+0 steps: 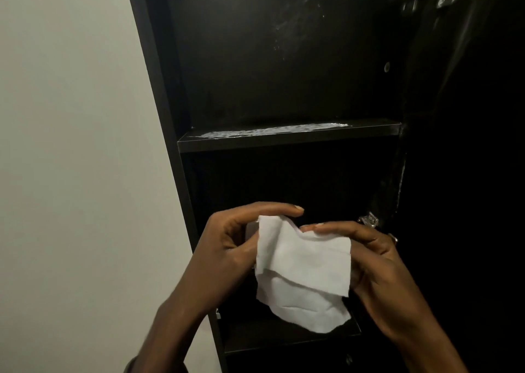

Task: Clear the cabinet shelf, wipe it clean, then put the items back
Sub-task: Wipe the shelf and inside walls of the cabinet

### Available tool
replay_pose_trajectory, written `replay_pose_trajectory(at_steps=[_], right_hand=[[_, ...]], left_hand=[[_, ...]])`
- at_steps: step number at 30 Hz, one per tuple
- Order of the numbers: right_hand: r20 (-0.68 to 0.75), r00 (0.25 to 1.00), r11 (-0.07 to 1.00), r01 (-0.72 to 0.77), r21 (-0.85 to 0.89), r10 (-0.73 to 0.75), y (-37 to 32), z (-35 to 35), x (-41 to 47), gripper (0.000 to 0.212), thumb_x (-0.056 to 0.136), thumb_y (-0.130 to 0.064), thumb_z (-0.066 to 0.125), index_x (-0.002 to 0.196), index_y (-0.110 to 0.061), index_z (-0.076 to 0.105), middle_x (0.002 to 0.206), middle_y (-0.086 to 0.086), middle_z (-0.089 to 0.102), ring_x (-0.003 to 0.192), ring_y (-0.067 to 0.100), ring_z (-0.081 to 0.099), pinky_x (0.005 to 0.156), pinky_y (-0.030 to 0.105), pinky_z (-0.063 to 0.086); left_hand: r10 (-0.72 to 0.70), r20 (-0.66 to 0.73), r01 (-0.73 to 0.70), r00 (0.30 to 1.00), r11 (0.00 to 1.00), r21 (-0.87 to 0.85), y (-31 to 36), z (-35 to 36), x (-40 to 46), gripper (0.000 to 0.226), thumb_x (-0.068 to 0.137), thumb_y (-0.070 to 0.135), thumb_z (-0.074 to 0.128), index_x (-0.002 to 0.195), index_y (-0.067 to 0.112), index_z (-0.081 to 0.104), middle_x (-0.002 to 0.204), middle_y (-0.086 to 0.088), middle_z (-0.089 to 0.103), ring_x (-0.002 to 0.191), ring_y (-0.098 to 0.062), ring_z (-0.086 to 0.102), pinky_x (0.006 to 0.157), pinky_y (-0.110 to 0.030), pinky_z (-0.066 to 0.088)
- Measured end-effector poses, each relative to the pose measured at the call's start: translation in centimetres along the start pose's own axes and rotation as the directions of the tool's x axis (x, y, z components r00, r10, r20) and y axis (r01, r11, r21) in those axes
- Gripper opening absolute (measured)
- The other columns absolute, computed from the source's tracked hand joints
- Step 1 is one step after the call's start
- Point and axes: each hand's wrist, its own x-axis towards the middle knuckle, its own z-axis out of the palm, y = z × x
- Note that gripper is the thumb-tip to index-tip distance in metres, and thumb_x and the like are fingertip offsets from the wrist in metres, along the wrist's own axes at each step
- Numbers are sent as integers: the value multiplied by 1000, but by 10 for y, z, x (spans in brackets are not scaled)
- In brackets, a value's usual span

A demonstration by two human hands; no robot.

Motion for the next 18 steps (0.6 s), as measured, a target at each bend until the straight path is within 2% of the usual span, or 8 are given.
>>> replay_pose_trajectory(at_steps=[3,5,7,10,13,15,18], right_hand=[[126,990,996,70,-57,-62,1,-3,-3,26,86,-2,57,100,-13,76,118,11,70,113,30,65,85,37,58],[255,960,981,146,-124,-111,2,-5,-5,31,81,4,67,106,-13,74,126,11,65,116,31,63,90,42,56],[303,945,966,183,-180,-123,3,-4,-6,35,76,6,74,105,-14,74,127,9,63,116,29,62,89,45,56],[140,972,953,215,-213,-188,5,1,-6,17,79,-4,70,92,-12,77,112,8,70,109,25,66,86,34,56],[-101,981,965,141,-222,-167,8,4,-4,25,86,-12,58,84,-27,77,101,-4,75,97,12,69,79,24,56],[-181,973,976,106,-192,-141,8,5,-2,28,89,-12,52,88,-29,76,101,-4,75,93,12,70,75,24,58],[-212,976,998,49,-43,-57,6,4,-1,24,85,-20,53,98,-23,73,103,8,74,92,23,72,71,30,60]], left_hand=[[-9,-24,10,1000,999,42,-2,-2,0,39,92,-1,57,101,33,73,103,15,73,103,-7,68,83,-17,54],[4,-35,-2,999,999,52,-3,-1,0,35,91,4,58,101,35,73,103,16,72,101,-7,68,82,-18,54],[-8,-47,10,999,999,49,-3,-1,0,33,90,10,60,100,39,71,101,18,72,99,-7,68,80,-17,54],[-37,-55,38,998,999,24,-5,-3,-2,30,88,8,59,101,33,72,102,14,72,99,-10,68,79,-19,55],[-63,-40,63,997,998,-19,-5,-4,-5,27,89,7,61,105,25,72,103,11,73,100,-10,69,77,-18,55],[-105,-14,104,994,994,-45,-5,-4,-8,22,91,11,59,107,20,71,101,9,74,98,-10,70,74,-18,55],[-130,-6,130,991,990,-45,-5,-4,-10,21,94,16,54,105,14,72,97,5,74,94,-13,70,71,-19,55]])
